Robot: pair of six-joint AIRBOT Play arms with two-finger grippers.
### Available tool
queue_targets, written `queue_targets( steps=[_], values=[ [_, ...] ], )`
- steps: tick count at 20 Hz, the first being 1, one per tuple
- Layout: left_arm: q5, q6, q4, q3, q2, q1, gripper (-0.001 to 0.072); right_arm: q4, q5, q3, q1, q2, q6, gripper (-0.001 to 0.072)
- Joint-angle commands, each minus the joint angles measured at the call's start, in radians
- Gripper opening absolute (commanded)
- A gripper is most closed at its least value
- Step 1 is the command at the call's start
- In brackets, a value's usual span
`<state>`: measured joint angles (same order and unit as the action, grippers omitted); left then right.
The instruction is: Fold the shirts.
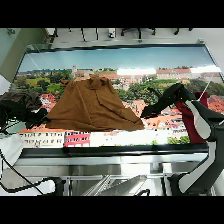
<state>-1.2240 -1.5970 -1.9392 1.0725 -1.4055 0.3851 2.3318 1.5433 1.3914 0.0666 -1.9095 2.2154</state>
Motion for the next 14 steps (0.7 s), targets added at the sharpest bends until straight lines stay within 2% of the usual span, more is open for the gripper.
queue_targets(
  steps=[1, 9, 10, 11, 13, 14],
  values=[
    [-0.002, 0.002, 0.0, 0.001, 0.001, 0.0, 0.0015, -0.005, -0.005, 0.001, -0.004, -0.029, -0.001, 0.06],
    [-0.003, 0.002, 0.0, 0.001, 0.001, 0.0, 0.0015, 0.003, 0.065, 0.001, -0.056, -0.04, 0.0, 0.0599],
    [-0.002, 0.002, 0.0, 0.001, 0.001, 0.0, 0.0015, 0.003, 0.088, 0.001, -0.056, -0.04, 0.0, 0.0567],
    [-0.002, 0.002, 0.0, 0.001, 0.001, 0.0, 0.0015, 0.003, 0.11, 0.001, -0.055, -0.039, 0.0, 0.046],
    [-0.002, 0.001, 0.0, 0.001, 0.001, 0.0, 0.0015, 0.004, 0.13, 0.001, -0.055, -0.038, 0.0, 0.0336],
    [-0.002, 0.001, 0.0, 0.001, 0.001, 0.0, 0.0016, 0.011, 0.133, 0.001, -0.056, -0.034, 0.008, 0.022]
  ],
)
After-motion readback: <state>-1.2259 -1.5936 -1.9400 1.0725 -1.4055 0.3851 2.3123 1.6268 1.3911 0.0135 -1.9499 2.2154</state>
